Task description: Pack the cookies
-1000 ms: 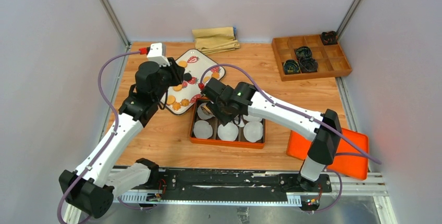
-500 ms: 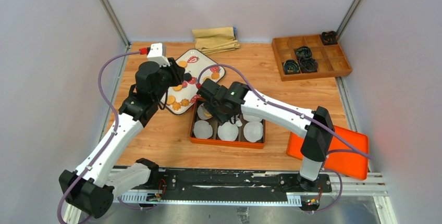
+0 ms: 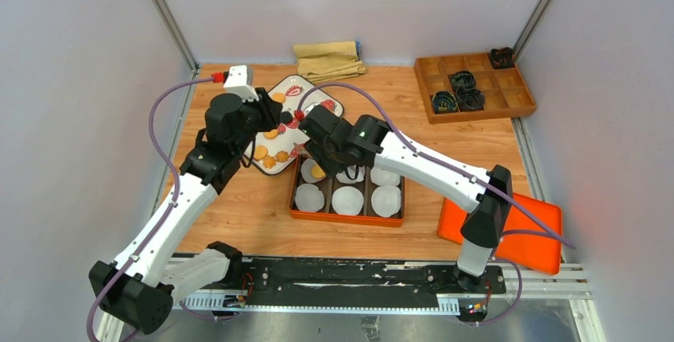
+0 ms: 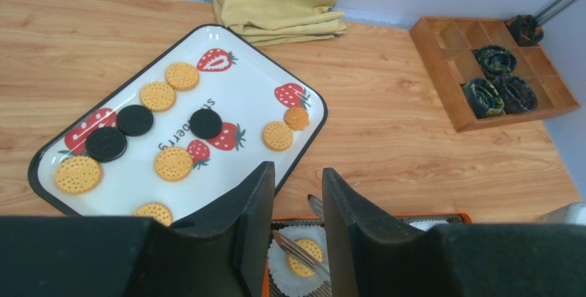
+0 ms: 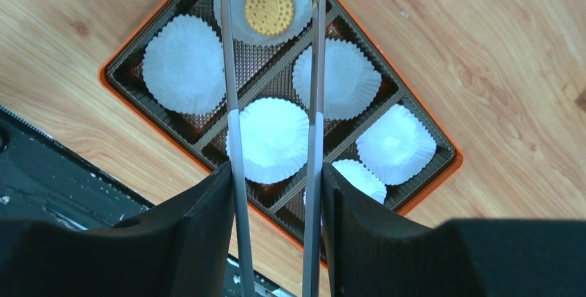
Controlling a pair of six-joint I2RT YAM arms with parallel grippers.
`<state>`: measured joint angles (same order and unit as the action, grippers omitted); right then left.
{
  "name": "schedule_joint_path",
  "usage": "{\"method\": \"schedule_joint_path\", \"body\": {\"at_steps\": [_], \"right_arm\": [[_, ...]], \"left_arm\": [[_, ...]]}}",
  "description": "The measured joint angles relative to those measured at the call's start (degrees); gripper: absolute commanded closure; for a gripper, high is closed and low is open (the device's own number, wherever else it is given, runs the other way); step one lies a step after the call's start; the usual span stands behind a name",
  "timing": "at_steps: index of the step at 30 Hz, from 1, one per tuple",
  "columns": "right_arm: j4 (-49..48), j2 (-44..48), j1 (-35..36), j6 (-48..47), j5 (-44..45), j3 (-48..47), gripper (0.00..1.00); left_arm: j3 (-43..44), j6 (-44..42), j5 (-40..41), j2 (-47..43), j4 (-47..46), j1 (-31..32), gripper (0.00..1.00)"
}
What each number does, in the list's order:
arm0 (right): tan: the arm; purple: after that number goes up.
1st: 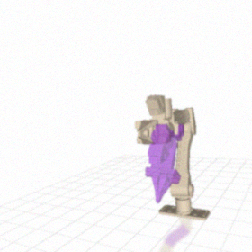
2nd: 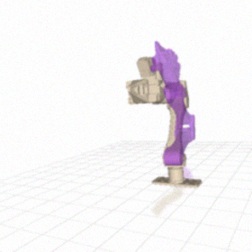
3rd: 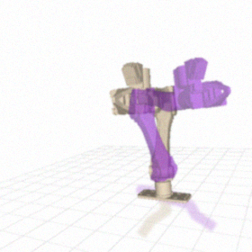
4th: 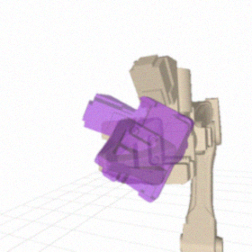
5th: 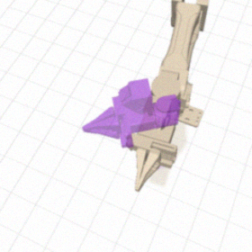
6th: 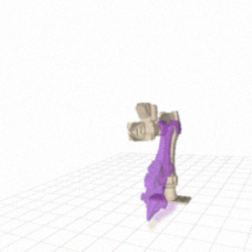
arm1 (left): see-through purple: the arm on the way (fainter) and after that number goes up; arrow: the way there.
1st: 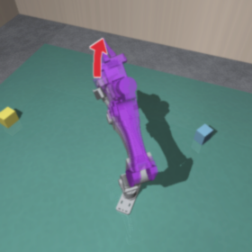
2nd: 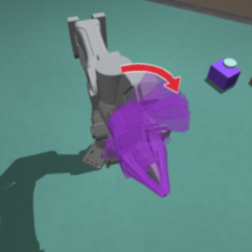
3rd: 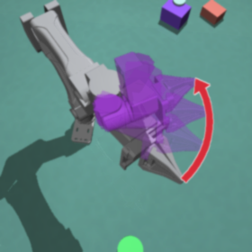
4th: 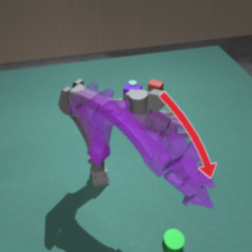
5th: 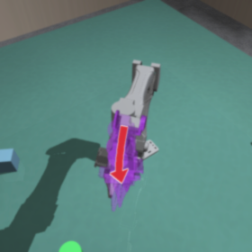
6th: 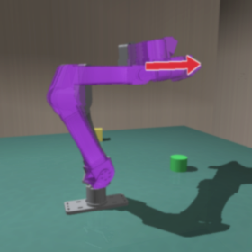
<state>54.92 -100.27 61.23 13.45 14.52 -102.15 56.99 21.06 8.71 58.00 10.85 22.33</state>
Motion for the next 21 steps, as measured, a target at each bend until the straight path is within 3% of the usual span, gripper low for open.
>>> {"method": "schedule_joint_path", "body": {"at_steps": [10, 21], "right_arm": [[-4.1, -11.4, -1.8, -3.8, 2.2, -9.2, 0.5], [-8.3, -25.1, -10.8, -6.2, -2.4, -18.3, 0.48]], "left_arm": [[3.1, 0.0, 2.5, -0.3, 3.5, 0.0, 0.59], [15.8, 1.6, 18.6, 0.3, 13.9, -0.9, 0.53]]}}
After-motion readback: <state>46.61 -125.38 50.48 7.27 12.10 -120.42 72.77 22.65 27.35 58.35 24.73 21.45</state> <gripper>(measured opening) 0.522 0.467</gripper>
